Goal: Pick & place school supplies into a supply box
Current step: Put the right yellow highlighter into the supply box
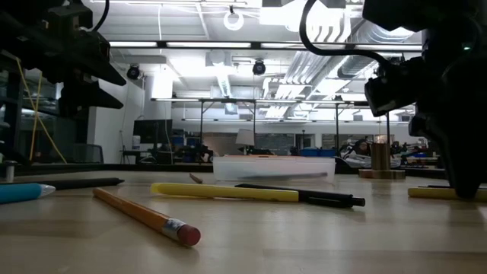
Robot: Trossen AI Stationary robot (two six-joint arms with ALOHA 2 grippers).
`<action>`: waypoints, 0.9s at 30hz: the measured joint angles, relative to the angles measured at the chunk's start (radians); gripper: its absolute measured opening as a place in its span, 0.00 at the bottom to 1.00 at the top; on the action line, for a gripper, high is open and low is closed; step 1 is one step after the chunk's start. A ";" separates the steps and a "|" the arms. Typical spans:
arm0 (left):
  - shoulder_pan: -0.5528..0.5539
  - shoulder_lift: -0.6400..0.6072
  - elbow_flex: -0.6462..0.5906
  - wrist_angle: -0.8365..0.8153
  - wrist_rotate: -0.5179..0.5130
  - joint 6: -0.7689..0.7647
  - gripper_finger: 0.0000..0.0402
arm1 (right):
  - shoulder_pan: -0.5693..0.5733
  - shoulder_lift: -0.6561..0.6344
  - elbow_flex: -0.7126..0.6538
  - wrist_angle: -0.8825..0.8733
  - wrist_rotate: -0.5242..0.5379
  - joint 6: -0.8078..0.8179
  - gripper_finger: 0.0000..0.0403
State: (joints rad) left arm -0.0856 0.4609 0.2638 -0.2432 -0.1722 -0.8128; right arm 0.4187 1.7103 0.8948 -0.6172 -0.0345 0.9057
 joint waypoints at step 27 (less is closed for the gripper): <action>0.000 0.000 0.000 0.015 0.004 -0.001 0.62 | -0.079 -0.196 0.000 0.184 0.056 0.053 0.01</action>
State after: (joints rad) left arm -0.0856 0.4610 0.2638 -0.2278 -0.1679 -0.8139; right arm 0.3398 1.5147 0.8948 -0.4330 0.0220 0.9584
